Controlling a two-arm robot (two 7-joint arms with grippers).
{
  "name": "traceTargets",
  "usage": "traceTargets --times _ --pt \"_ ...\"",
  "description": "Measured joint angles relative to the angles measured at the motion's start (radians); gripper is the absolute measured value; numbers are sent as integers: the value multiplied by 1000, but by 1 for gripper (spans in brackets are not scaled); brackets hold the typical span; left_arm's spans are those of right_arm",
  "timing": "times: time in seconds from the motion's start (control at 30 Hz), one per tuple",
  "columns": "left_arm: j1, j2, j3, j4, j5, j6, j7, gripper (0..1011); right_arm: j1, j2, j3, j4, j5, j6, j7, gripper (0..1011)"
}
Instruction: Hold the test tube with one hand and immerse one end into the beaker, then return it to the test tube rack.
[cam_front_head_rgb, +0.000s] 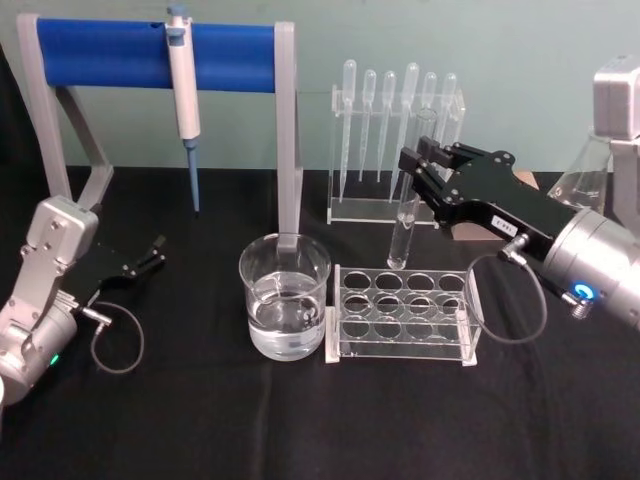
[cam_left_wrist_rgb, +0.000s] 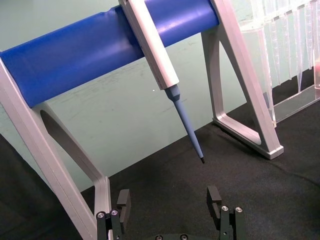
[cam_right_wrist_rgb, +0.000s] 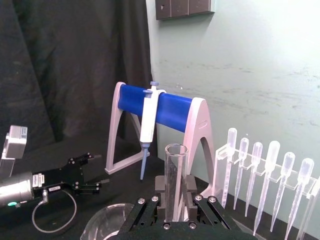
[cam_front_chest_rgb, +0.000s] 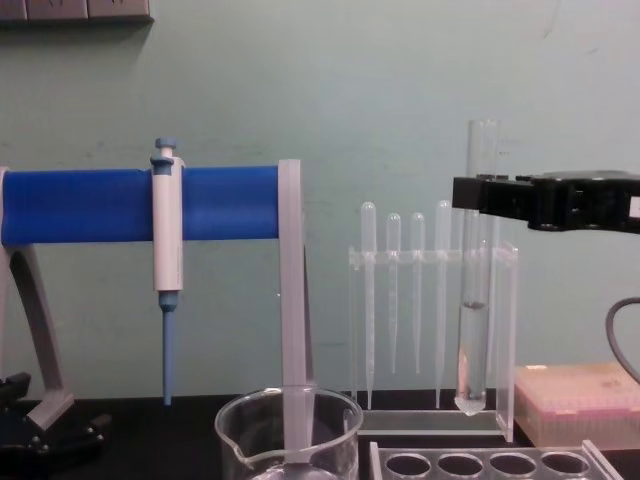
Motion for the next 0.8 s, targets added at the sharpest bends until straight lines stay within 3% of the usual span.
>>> traceTargets --times 0.33,0.8 --pt "0 0 0 0 0 0 0 1000 15 24 -19 -12 26 28 -17 224" --pt "0 0 0 0 0 0 0 1000 14 21 -17 -12 26 28 -17 224"
